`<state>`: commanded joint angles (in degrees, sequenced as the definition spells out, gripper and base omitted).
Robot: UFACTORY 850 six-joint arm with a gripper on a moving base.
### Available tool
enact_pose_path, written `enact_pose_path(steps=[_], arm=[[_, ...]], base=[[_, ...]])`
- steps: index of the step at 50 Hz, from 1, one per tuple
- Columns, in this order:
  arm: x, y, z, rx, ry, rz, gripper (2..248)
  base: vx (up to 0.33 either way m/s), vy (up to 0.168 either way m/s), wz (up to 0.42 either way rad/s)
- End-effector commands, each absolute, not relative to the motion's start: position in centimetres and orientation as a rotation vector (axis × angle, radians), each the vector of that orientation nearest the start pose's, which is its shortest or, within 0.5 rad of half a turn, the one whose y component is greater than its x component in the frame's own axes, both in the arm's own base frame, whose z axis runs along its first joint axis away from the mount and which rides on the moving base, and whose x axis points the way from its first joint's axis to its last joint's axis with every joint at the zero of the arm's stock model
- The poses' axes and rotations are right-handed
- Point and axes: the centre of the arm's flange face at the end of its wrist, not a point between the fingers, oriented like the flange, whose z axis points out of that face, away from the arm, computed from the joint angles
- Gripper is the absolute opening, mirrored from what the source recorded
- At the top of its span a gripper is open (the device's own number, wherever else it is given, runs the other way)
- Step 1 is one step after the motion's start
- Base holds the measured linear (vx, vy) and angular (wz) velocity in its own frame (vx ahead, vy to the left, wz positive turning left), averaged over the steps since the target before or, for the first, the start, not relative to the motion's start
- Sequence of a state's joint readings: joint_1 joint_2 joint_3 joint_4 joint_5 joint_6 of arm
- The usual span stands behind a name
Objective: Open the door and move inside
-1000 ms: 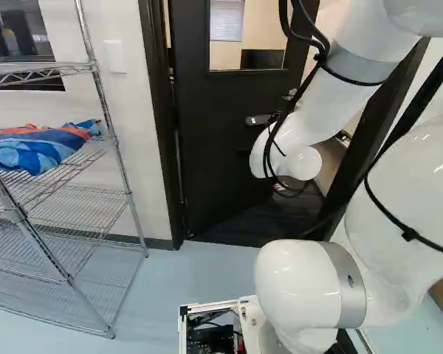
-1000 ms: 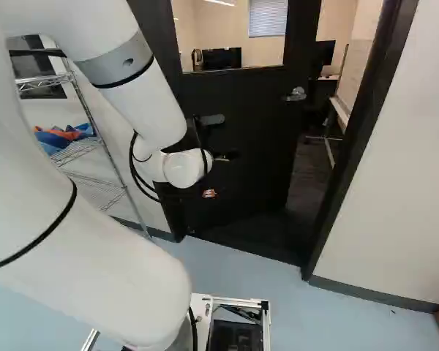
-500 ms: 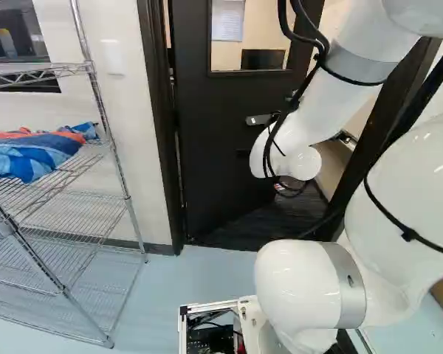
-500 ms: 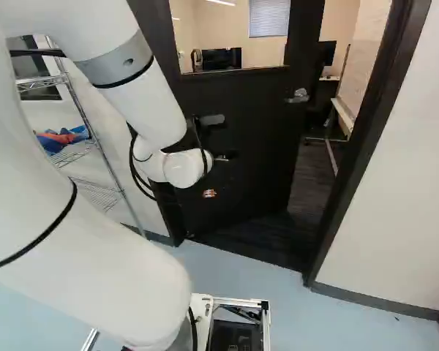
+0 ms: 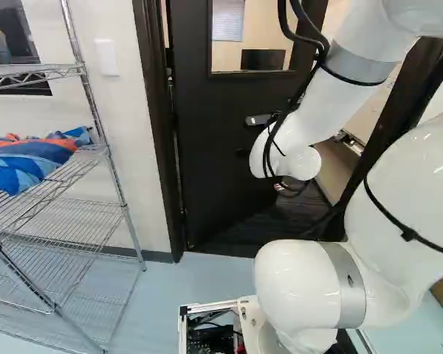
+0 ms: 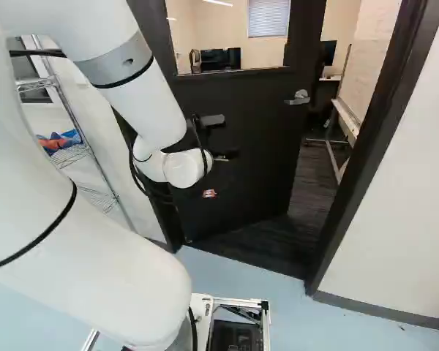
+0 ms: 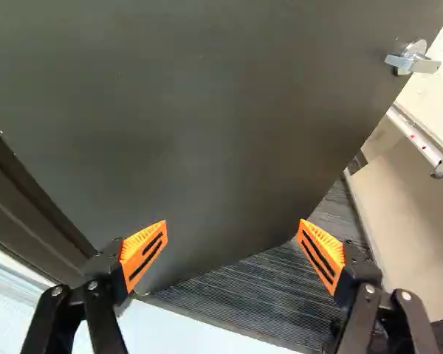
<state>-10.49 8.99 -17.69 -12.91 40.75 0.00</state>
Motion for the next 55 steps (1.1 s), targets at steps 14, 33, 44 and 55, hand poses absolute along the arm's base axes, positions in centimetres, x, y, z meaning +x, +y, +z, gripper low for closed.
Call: enact_pose_path(steps=[14, 33, 44, 55], arm=[[34.28, -5.01, 40.07, -2.681, -0.114, -1.771, 247], [34.28, -5.01, 40.07, -2.681, -0.114, -1.771, 247], [34.28, -5.01, 40.07, -2.681, -0.114, -1.771, 247], [34.28, -5.01, 40.07, -2.681, -0.114, -1.771, 247]], base=[[0.111, 0.004, -0.008], [0.113, 0.002, -0.007], [0.113, 0.004, -0.006], [0.115, 0.002, -0.006]])
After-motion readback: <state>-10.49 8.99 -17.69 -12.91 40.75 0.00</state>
